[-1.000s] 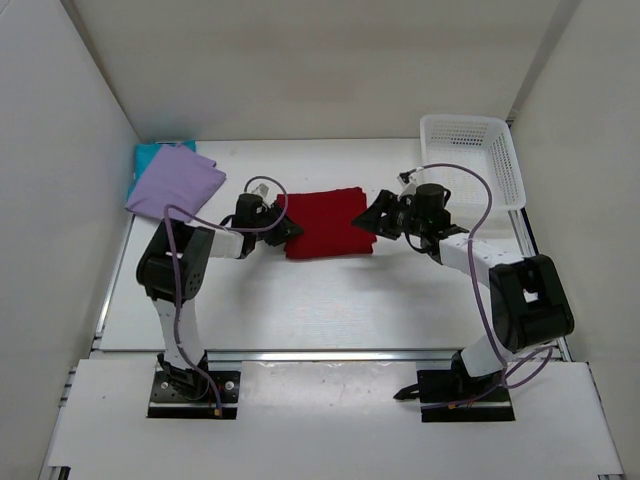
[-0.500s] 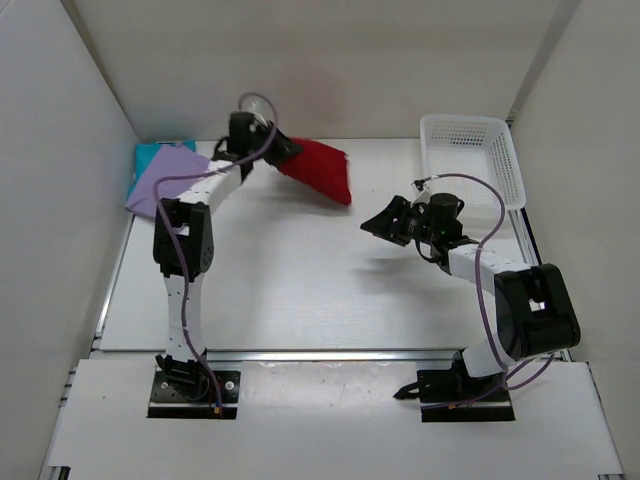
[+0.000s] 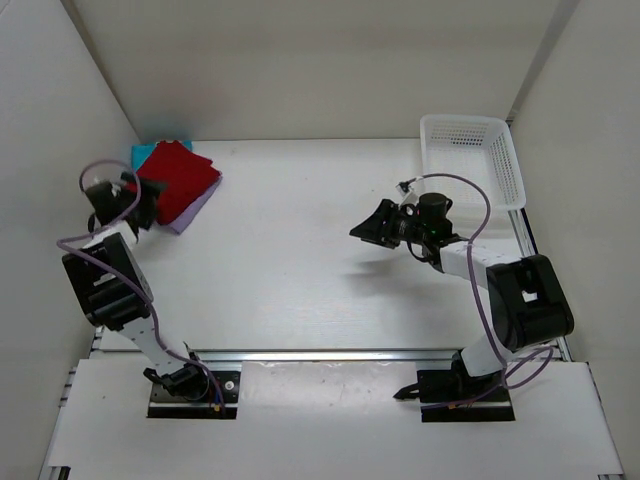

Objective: Fold and stack the t-shirts
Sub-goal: Put the neatly folded tshirt into the corner of the board with the left arm

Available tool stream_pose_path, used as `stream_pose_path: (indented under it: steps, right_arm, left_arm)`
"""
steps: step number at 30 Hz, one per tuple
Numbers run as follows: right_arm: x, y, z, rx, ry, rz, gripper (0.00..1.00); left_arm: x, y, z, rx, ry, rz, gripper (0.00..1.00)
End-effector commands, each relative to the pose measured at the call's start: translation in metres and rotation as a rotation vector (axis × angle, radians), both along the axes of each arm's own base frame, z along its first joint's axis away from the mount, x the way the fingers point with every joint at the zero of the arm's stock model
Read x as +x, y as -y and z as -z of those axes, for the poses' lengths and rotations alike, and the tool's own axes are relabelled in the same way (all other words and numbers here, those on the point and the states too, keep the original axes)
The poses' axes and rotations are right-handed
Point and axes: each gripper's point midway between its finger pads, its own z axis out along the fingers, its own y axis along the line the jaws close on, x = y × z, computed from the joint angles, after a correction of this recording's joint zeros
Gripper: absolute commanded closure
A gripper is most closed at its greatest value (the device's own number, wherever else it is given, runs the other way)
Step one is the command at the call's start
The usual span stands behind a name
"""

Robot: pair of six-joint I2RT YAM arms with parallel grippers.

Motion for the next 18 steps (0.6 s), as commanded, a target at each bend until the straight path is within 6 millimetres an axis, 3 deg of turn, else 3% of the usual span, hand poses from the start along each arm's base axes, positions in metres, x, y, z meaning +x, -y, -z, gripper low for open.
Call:
stream_pose_path:
  steps: [1,5,6,9,10,12,14,16,17,18]
  right_arm:
    - [0.001,-0.016,-0.022,0.024,0.087,-0.066,0.40]
    - [-0.008,-0.025,-0.020,0.016,0.097,-0.098,0.40]
    - [-0.012,-0.029,-0.017,0.009,0.086,-0.104,0.40]
    - [-0.018,-0.034,-0.017,-0.027,0.107,-0.102,0.40]
    - [-0.021,-0.032,-0.013,-0.042,0.099,-0.091,0.40]
    - [-0.024,-0.033,-0.011,-0.057,0.097,-0.076,0.28]
    - [-0.031,-0.034,-0.008,-0.088,0.097,-0.071,0.01]
    - [-0.031,-0.030,0.001,-0.149,0.094,-0.017,0.01]
    - [-0.034,-0.030,0.001,-0.163,0.103,-0.015,0.01]
    - [-0.039,-0.029,0.004,-0.170,0.103,-0.019,0.01]
  left_arm:
    - [-0.042,0.010,0.016,-0.047,0.010,-0.022,0.01]
    - [-0.072,-0.003,-0.004,0.020,0.032,-0.143,0.01]
    - [-0.074,-0.001,-0.005,0.019,0.023,-0.148,0.01]
    - [-0.080,0.011,-0.034,0.038,0.085,-0.144,0.02]
    - [-0.080,0.026,-0.032,0.033,0.083,-0.110,0.01]
    - [-0.082,0.052,-0.043,0.076,0.121,-0.059,0.02]
    - [-0.088,0.087,-0.041,0.142,0.118,0.029,0.02]
    - [-0.092,0.153,-0.037,0.208,0.098,0.190,0.01]
    - [-0.094,0.165,-0.035,0.260,0.091,0.211,0.02]
    - [-0.103,0.204,-0.032,0.272,0.101,0.314,0.01]
